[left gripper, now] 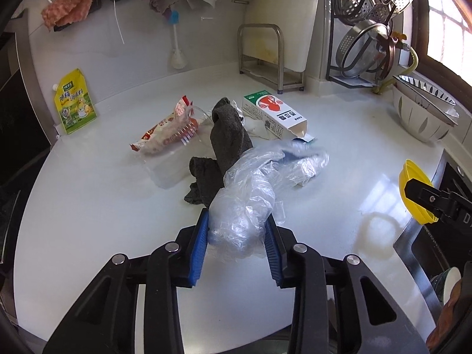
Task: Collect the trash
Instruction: 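Grasp the clear plastic bag with the left tool while the right tool grasps the yellow container, then carry the plastic bag and yellow container over the gray basket with both tools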
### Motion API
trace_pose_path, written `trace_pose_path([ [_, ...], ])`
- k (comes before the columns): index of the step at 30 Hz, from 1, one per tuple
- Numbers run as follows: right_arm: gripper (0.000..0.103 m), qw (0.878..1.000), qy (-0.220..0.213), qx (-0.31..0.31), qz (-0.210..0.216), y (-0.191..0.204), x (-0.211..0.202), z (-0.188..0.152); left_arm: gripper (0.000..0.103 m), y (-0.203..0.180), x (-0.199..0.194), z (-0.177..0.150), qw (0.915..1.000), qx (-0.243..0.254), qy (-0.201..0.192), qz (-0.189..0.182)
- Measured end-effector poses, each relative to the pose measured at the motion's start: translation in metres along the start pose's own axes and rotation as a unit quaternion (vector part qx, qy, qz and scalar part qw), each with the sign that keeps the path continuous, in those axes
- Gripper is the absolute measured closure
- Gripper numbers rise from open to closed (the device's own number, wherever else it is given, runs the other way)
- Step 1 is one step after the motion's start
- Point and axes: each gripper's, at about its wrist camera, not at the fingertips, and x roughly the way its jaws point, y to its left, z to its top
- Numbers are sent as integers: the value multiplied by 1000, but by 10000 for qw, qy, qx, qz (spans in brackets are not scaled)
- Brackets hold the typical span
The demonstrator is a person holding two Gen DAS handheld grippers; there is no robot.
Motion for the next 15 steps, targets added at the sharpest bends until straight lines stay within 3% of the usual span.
trace_pose_path([
  [6, 29, 9995, -193, -258, 46, 9, -26, -25, 68, 22, -41, -7, 9995, 141, -263, 51],
  [15, 29, 9992, -304, -261, -12, 22, -86, -95, 68, 56, -77, -55, 9995, 177, -242, 69],
])
